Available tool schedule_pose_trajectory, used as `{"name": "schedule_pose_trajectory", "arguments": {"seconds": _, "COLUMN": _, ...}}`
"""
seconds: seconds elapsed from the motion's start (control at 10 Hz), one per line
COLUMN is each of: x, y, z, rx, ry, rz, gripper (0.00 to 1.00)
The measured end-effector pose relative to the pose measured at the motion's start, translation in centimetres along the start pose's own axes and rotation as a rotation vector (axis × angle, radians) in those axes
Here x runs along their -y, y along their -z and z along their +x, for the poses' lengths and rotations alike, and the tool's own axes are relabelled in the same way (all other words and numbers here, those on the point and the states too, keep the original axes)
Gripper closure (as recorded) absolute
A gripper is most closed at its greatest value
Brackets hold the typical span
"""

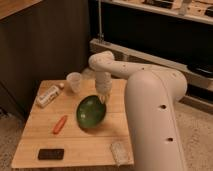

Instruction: Drag the ceramic bowl in a circle

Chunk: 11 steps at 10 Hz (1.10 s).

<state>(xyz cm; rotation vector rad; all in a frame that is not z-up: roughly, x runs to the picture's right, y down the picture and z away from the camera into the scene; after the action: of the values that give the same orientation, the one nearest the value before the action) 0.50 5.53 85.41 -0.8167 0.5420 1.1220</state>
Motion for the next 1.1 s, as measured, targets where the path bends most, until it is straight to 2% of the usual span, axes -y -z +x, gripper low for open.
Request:
{"name": "schedule_pose_trajectory", "arguments": {"seconds": 0.2, "x": 3.3, "y": -0.3, "z": -1.0, "rx": 0.026, "ry": -0.123, "rz": -0.106, "gripper": 0.87}}
{"name": "schedule_pose_trajectory", "arguments": {"seconds": 0.3, "x": 4.6, "y": -0.8, "z": -1.0, "rx": 0.031, "ry": -0.164, "rz": -0.147, "gripper": 0.87}}
{"name": "schedule_pose_trajectory", "arguments": {"seconds": 0.4, "x": 6.1, "y": -1.5, "z": -0.7, "rx": 0.031, "ry": -0.210, "rz": -0.167, "gripper": 0.87}}
{"name": "schedule_pose_trajectory", "arguments": {"seconds": 0.5, "x": 7.5, "y": -1.8, "z": 0.3, "rx": 0.031, "ry": -0.235, "rz": -0.168, "gripper": 0.87}}
{"name": "schedule_pose_trajectory", "arguments": {"seconds": 0.7, "x": 10.3, "y": -1.7, "z": 2.8, "rx": 0.039, "ry": -0.275, "rz": -0.146, "gripper": 0.87}}
{"name": "schedule_pose_trajectory", "arguments": {"seconds": 1.0, "x": 12.8, "y": -1.7, "z": 6.3, "rx": 0.040, "ry": -0.314, "rz": -0.107, "gripper": 0.87}}
{"name": "schedule_pose_trajectory", "arguments": {"seconds": 1.1, "x": 12.7, "y": -2.0, "z": 7.1, "rx": 0.038, "ry": -0.315, "rz": -0.101, "gripper": 0.87}}
